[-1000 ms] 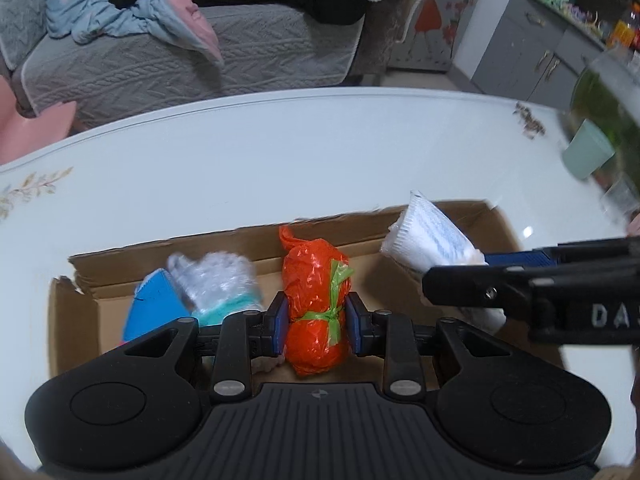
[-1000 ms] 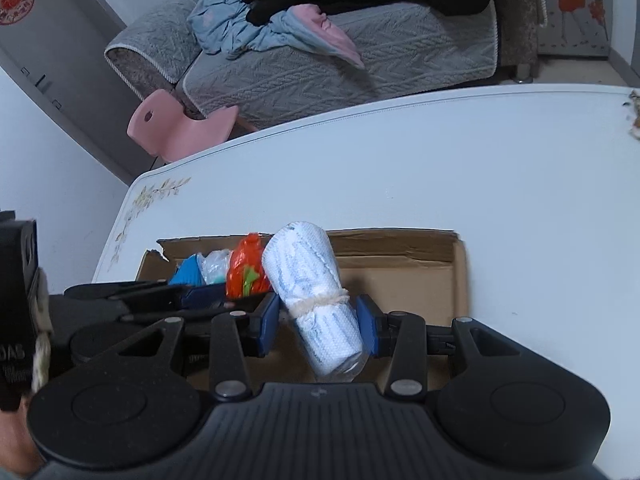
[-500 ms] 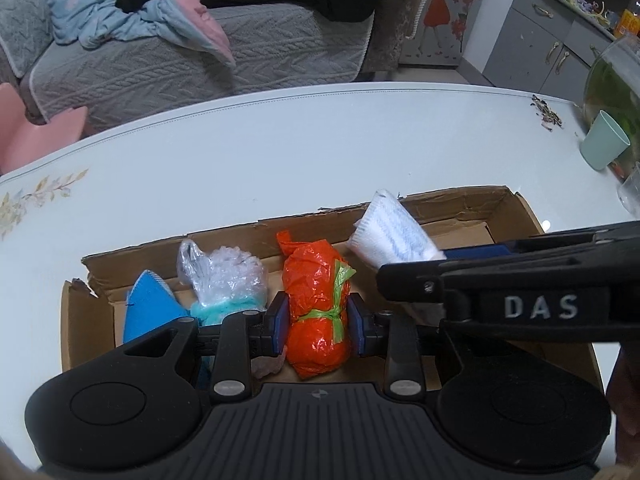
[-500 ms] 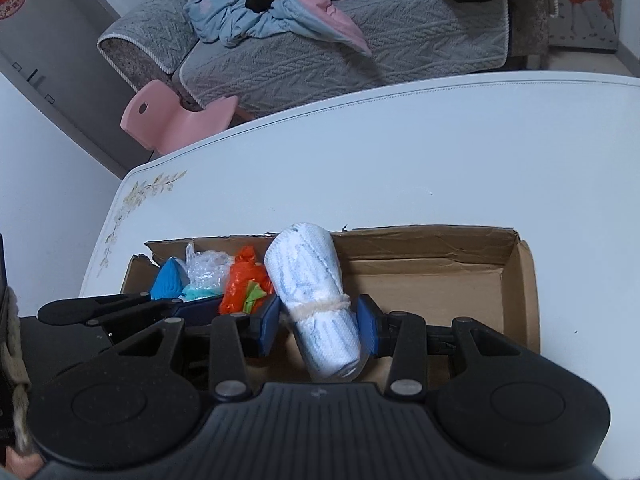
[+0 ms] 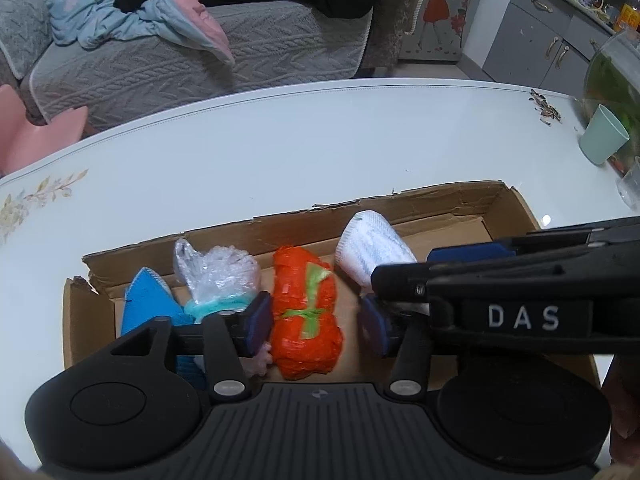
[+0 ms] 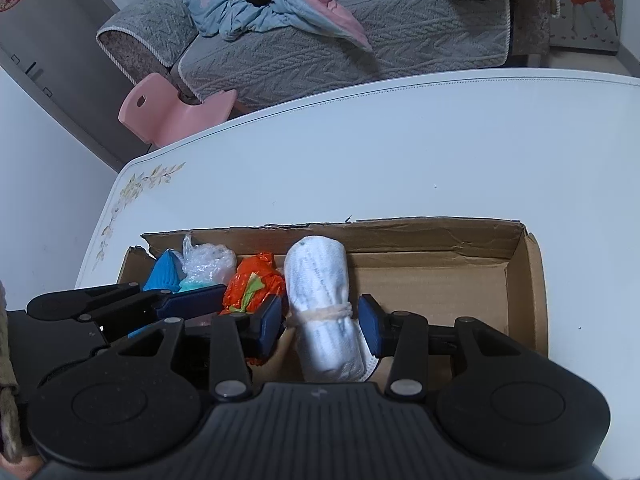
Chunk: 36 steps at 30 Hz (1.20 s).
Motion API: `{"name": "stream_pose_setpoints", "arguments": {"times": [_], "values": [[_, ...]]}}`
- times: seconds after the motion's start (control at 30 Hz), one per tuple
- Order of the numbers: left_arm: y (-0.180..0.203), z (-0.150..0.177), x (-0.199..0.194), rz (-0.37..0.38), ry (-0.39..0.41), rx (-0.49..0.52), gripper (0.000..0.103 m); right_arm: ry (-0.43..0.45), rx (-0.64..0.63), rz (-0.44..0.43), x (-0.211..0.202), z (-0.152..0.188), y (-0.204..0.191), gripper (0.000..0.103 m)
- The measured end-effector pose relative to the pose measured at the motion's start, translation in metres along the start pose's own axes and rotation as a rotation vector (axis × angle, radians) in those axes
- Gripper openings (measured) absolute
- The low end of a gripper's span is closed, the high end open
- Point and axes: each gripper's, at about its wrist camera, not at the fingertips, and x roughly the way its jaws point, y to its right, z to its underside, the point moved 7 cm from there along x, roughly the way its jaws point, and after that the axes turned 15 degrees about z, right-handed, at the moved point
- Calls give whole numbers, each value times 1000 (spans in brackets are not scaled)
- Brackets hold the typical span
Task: Organize objects
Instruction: 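Lower both bundles into the box beside the blue sock and open both tools, then grasp the grey striped sock with the left tool while the right tool grasps the pastel plastic bundle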
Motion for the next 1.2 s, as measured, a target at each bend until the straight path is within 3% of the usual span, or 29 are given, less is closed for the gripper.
{"name": "stream_pose_setpoints", "arguments": {"times": [0.07,0.23,0.87,1.07,1.2], "values": [[3,1,-1,10,-2,2,77,7,-2,8,-3,-2,1,42],[13,0,-6,-3,-17,19,81,20,10,3,-13,-7,4,50],[17,10,-33,-21,-38,2,86,6,-18,21,-21,0,-2,55],[13,20,-61,-23,-32,-18,87,10,-18,20,-26,2,-1,65],[14,44,-94,-20,-21,-38,90,22,-26,27,-39,7,3,71]]}}
